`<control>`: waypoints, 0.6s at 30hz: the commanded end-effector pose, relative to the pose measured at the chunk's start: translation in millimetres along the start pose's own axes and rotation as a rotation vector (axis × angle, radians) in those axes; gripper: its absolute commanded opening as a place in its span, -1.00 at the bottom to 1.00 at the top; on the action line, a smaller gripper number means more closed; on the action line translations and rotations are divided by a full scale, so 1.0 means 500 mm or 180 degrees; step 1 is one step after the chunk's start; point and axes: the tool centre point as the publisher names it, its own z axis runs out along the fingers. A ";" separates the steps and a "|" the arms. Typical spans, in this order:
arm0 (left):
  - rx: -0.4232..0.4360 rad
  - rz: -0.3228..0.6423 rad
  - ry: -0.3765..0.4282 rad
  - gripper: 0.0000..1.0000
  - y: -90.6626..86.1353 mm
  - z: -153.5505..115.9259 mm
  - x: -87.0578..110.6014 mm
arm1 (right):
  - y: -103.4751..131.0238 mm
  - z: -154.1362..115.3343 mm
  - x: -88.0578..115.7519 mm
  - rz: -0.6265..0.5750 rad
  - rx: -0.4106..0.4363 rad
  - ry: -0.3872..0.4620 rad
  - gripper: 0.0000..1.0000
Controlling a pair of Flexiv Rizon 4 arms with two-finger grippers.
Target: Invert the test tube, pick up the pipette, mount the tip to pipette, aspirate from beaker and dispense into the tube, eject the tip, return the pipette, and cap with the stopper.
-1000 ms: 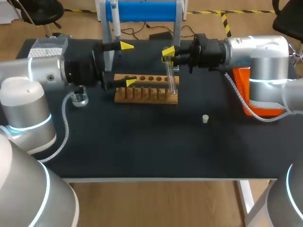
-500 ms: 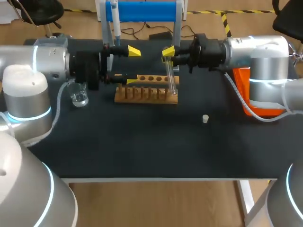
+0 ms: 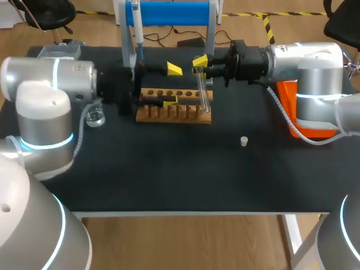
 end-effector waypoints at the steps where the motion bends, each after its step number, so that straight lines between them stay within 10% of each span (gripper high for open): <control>1: -0.0168 0.0229 0.0003 1.00 -0.030 0.038 -0.001 | -0.001 -0.002 0.001 0.0000 0.0006 -0.0007 -1.00; 18: -0.0030 0.0328 -0.0042 1.00 -0.066 0.124 -0.012 | -0.001 -0.002 0.001 0.0000 0.0006 -0.0007 -1.00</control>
